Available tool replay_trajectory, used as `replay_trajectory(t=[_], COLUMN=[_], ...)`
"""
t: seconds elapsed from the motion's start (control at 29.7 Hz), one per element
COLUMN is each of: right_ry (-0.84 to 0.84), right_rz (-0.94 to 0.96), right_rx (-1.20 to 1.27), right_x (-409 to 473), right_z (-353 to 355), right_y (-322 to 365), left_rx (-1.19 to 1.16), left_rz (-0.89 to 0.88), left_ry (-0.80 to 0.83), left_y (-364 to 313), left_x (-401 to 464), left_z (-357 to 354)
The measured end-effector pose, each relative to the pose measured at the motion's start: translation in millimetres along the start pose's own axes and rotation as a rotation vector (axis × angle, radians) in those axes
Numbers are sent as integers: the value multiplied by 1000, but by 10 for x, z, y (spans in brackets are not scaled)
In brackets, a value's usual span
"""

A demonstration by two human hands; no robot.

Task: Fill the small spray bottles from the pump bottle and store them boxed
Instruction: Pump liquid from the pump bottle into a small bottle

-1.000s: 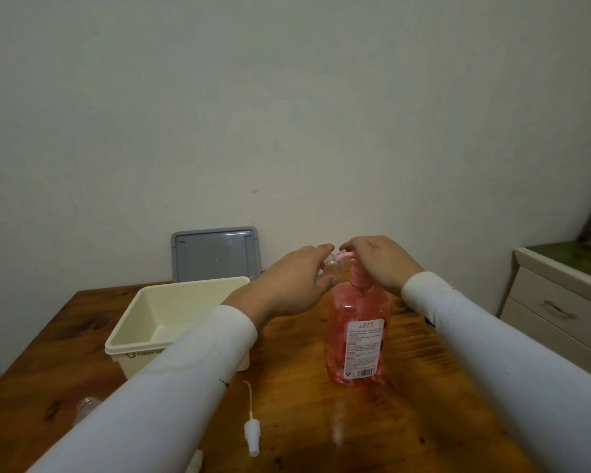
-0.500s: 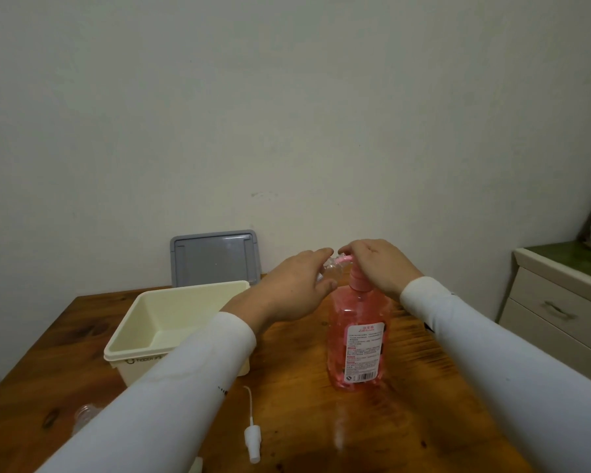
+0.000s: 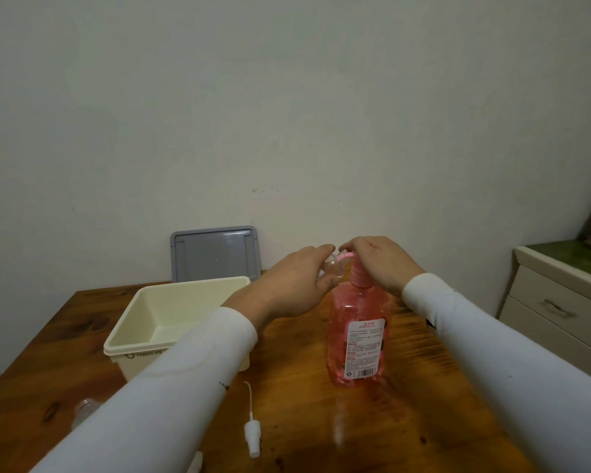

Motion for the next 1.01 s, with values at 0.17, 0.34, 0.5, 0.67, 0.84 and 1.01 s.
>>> replay_trajectory(t=[0.17, 0.34, 0.5, 0.67, 0.84, 1.01], right_ry=[26, -9, 25, 32, -15, 12], right_rz=[-10, 1, 13, 4, 5, 15], right_rx=[-34, -17, -47, -65, -7, -49], right_x=[-9, 37, 3, -5, 57, 5], right_z=[-15, 59, -16, -20, 57, -20], right_y=[-12, 19, -25, -45, 10, -15], left_rx=[9, 9, -2, 11, 2, -8], left_rz=[10, -6, 8, 11, -1, 15], left_ry=[16, -2, 18, 29, 12, 16], left_y=[13, -9, 13, 13, -11, 10], left_x=[-1, 24, 14, 16, 26, -5], left_z=[-39, 65, -27, -27, 78, -17])
Point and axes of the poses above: each hand's wrist, its own x-axis towards the middle knuckle, its own z-axis out of the back of the hand, y = z × x, the point moved 2 cm from there along x, towards the middle knuckle, and after that the axes turned 10 degrees about z, right-handed, at the moved point
